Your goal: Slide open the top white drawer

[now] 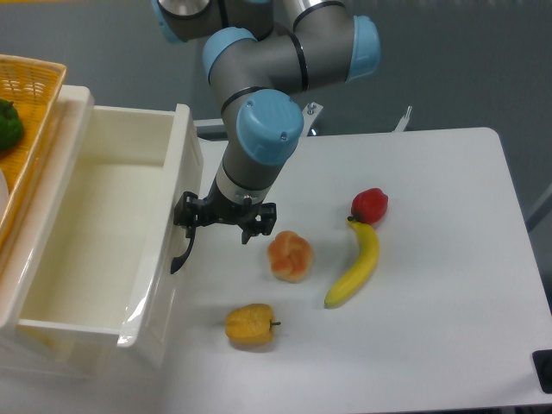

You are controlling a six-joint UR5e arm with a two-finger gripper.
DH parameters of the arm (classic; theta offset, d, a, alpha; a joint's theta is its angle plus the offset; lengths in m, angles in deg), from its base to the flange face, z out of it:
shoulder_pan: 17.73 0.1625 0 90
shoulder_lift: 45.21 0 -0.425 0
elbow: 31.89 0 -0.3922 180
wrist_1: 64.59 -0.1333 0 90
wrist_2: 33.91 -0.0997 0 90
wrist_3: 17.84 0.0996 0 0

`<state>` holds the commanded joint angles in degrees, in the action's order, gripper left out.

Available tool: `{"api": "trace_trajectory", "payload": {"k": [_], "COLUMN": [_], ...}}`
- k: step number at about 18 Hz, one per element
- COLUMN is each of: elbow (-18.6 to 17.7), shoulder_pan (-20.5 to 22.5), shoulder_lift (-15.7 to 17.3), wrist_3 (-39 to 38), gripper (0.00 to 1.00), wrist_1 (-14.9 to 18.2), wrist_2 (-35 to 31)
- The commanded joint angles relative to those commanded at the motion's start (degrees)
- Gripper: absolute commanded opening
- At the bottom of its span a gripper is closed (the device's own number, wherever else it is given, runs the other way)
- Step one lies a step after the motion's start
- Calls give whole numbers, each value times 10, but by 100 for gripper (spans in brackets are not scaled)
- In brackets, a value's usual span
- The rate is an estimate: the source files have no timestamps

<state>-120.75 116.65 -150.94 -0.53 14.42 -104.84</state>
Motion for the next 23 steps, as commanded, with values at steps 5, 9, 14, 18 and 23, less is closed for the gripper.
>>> {"api": "trace_trajectory", "payload": {"k": [5,9,14,18,23], "elbow": [1,2,2,4,4], "shoulder_pan": [0,1,6,13,18], "shoulder_lift": [0,0,0,3,5], "wrist_3": [0,0,0,1,1], "gripper": [100,100,100,100,100], "wrist_1": [0,0,7,23,25], "wrist_2": [2,4,17,22,42]}}
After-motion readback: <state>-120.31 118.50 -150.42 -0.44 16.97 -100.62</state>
